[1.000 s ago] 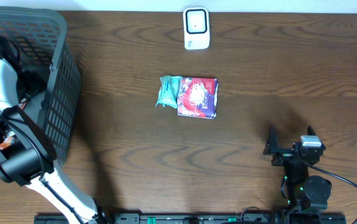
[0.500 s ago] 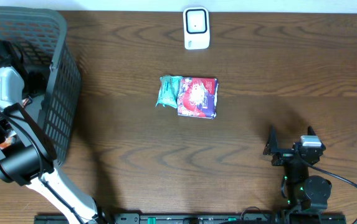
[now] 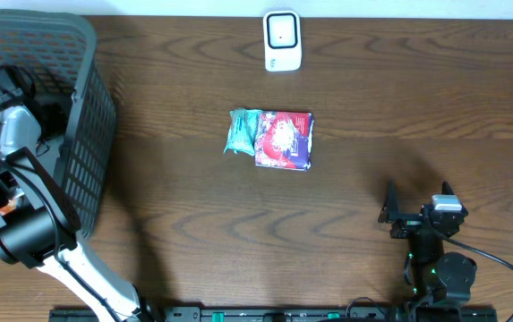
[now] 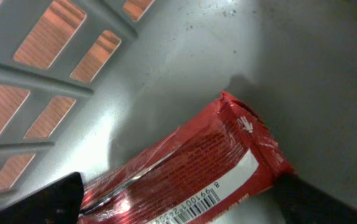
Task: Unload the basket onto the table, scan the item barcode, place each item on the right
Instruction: 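Reach the left gripper into the basket and grasp the red-orange candy bar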
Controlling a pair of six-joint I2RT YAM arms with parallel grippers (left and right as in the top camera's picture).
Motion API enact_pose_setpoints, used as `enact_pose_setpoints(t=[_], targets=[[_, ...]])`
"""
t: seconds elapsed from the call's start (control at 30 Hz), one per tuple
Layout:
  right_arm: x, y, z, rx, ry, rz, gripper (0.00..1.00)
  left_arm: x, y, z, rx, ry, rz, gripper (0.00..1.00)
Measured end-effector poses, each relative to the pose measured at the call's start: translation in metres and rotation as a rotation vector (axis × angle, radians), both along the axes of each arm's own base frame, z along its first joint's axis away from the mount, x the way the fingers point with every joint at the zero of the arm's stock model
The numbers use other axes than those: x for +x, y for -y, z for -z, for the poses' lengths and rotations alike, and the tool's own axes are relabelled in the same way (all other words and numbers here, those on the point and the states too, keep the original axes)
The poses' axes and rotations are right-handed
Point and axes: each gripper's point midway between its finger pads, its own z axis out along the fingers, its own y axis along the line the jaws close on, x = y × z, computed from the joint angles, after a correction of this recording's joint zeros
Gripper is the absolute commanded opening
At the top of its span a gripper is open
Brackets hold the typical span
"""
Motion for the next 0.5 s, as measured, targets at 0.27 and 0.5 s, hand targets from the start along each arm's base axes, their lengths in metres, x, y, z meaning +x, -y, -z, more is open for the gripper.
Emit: enact_pose_setpoints(t=[0.27, 0.5], targets=[[0.000, 0.000, 0.000, 0.000, 0.000, 0.000, 0.99, -0.014, 0.005, 0.007, -0.020, -0.054, 0.017, 0.07], [0.000, 0.000, 0.000, 0.000, 0.000, 0.000, 0.99, -0.032, 0.030, 0.004, -0.130, -0.098, 0.042, 0.07]])
